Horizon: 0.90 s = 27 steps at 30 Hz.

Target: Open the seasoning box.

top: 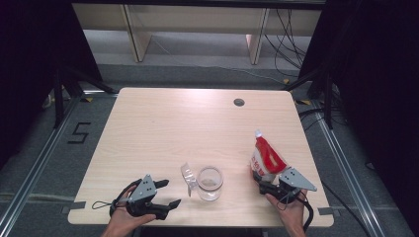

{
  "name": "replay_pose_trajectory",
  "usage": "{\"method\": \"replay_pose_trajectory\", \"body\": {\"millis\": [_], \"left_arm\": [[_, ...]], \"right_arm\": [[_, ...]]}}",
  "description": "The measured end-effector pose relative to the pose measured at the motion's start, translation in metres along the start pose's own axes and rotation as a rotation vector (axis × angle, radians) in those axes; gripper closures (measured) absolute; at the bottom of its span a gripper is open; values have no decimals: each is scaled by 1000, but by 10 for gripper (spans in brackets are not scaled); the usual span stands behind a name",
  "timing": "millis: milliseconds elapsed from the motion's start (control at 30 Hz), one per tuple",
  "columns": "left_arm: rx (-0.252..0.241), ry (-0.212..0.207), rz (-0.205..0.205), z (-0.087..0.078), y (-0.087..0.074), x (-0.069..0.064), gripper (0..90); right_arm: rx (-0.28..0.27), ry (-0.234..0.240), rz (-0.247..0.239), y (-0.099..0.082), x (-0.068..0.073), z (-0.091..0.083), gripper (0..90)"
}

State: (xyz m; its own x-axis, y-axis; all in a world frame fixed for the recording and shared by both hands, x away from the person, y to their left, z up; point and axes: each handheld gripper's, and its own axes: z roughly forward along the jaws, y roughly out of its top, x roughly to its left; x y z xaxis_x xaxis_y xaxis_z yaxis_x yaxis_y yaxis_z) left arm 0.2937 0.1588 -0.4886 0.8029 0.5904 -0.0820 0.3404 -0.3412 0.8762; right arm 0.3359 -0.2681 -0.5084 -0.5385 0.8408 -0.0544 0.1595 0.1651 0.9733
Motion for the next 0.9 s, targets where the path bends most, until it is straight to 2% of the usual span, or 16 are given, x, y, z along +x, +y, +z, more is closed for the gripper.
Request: {"method": "replay_pose_trajectory", "body": {"millis": [33, 100, 133, 167, 233, 300, 333, 367, 400, 467, 533, 633, 667, 733, 800, 900], "left_arm": [[0, 0, 0, 0, 0, 0, 236], [4, 3, 4, 0, 0, 0, 236], [25, 10, 28, -1, 0, 2, 235], [11, 7, 13, 0, 0, 1, 235], [5, 4, 5, 0, 0, 0, 235], [5, 3, 5, 0, 0, 0, 235], [1, 0, 1, 0, 0, 0, 235], [2, -1, 3, 0, 0, 0, 235], [6, 2, 8, 0, 0, 0, 234], [3, 0, 10, 1, 0, 0, 234], [3, 0, 4, 1, 0, -1, 234], [2, 1, 4, 1, 0, -1, 234], [2, -1, 4, 1, 0, -1, 234], [2, -1, 11, 1, 0, 0, 234], [8, 1, 37, 1, 1, 1, 234], [2, -5, 27, 2, 1, 1, 234]], "right_arm": [[-9, 5, 26, -1, 2, 1, 222], [1, 1, 13, -1, 3, 1, 220], [-8, 5, 8, -2, 3, 2, 216], [10, 1, -14, -1, 2, 2, 214], [4, 8, 6, -3, 2, 2, 206], [-19, 3, 1, -5, 0, 4, 219], [-38, -13, 20, -7, 0, 6, 208], [-21, -5, 17, -7, 0, 5, 204], [-19, -1, 38, -7, 0, 4, 203], [-41, 2, 18, -7, -3, 6, 192], [-24, -6, 12, -7, -3, 5, 193], [-27, -3, 13, -7, -2, 5, 192], [-11, -6, 40, -7, 0, 4, 186], [-19, -9, 28, -7, -2, 4, 178], [-35, -9, 4, -7, -3, 5, 182], [-33, -3, 33, -7, -2, 6, 180]]}}
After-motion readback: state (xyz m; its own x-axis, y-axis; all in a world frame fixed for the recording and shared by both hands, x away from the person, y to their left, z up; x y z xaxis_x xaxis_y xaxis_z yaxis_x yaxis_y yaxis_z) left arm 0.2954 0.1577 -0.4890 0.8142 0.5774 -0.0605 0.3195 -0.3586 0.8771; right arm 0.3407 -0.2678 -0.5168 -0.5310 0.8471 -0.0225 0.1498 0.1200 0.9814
